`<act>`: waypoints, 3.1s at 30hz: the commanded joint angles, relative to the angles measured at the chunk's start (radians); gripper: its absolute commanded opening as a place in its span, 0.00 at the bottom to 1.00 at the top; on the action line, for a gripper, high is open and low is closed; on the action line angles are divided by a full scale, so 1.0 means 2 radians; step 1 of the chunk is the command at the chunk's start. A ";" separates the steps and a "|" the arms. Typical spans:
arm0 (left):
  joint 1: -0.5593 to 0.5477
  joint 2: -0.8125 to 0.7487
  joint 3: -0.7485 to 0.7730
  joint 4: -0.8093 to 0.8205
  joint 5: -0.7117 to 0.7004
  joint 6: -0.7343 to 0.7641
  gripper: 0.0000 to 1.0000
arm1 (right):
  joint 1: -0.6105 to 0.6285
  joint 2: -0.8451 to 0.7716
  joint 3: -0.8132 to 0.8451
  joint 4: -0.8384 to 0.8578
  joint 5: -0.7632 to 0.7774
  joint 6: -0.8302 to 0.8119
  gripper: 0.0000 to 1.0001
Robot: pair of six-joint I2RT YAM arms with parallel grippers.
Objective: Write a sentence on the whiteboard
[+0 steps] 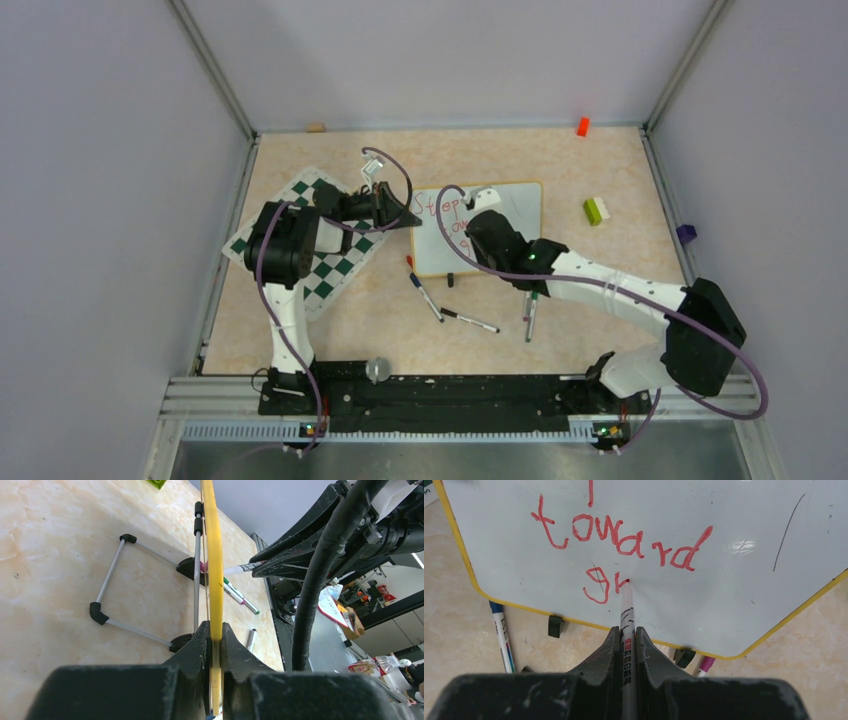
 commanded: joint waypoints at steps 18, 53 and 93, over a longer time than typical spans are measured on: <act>-0.004 -0.011 0.016 0.054 0.006 -0.017 0.00 | -0.010 -0.034 -0.027 0.025 -0.012 -0.006 0.00; -0.004 -0.011 0.016 0.054 0.006 -0.017 0.00 | -0.010 -0.019 -0.018 0.014 0.038 -0.008 0.00; -0.005 -0.010 0.017 0.054 0.007 -0.018 0.00 | -0.010 0.003 0.018 0.027 0.008 -0.018 0.00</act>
